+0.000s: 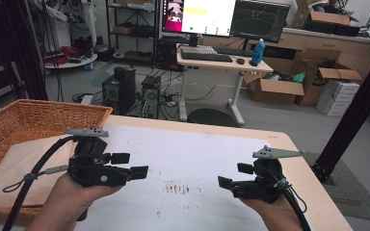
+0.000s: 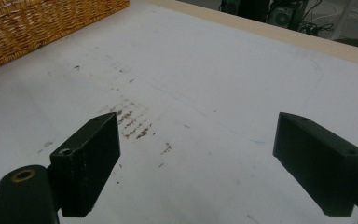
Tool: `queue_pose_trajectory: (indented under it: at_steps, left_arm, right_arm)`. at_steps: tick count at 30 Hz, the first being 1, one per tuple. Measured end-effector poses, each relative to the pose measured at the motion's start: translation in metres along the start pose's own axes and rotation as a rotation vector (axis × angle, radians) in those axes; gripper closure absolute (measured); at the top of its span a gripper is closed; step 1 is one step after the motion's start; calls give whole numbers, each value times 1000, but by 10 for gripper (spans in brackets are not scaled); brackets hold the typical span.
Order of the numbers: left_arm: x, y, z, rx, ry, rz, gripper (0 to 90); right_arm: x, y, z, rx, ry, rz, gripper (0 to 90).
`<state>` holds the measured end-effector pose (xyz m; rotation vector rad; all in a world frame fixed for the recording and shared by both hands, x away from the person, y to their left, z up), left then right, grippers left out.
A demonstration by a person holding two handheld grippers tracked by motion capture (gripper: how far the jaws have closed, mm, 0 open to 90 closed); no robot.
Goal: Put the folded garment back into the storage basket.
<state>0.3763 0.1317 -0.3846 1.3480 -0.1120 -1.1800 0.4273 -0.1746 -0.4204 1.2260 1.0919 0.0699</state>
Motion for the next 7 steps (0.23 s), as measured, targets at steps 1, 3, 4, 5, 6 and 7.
queue_pose_trajectory:
  at_steps: [1, 3, 4, 5, 6, 7]
  left_arm:
    - [-1, 0, 0, 0, 1, 3, 159]
    - [-1, 1, -1, -1, 2, 6, 159]
    - [-1, 1, -1, -2, 0, 8, 159]
    - [-1, 1, -1, -2, 0, 8, 159]
    - [-2, 1, -2, -2, 0, 10, 160]
    - [-2, 1, -2, -2, 0, 10, 159]
  right_arm:
    - [1, 0, -1, -2, 1, -1, 144]
    - [1, 0, -1, -3, 1, -2, 144]
    - [1, 1, -1, -5, 1, -1, 144]
    - [1, 1, -2, -4, 0, -1, 144]
    - [1, 1, -2, -4, 0, 0, 144]
    - [1, 1, -2, -4, 0, 0, 144]
Point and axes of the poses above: each handheld gripper's, and its own axes: x roughly forward along the jaws, y roughly out of its top, z roughly to its right, the point moved 6 cm from there along x, roughly forward along the jaws, and after that the axes turned 10 degrees about -z, right-handed, at the moved point
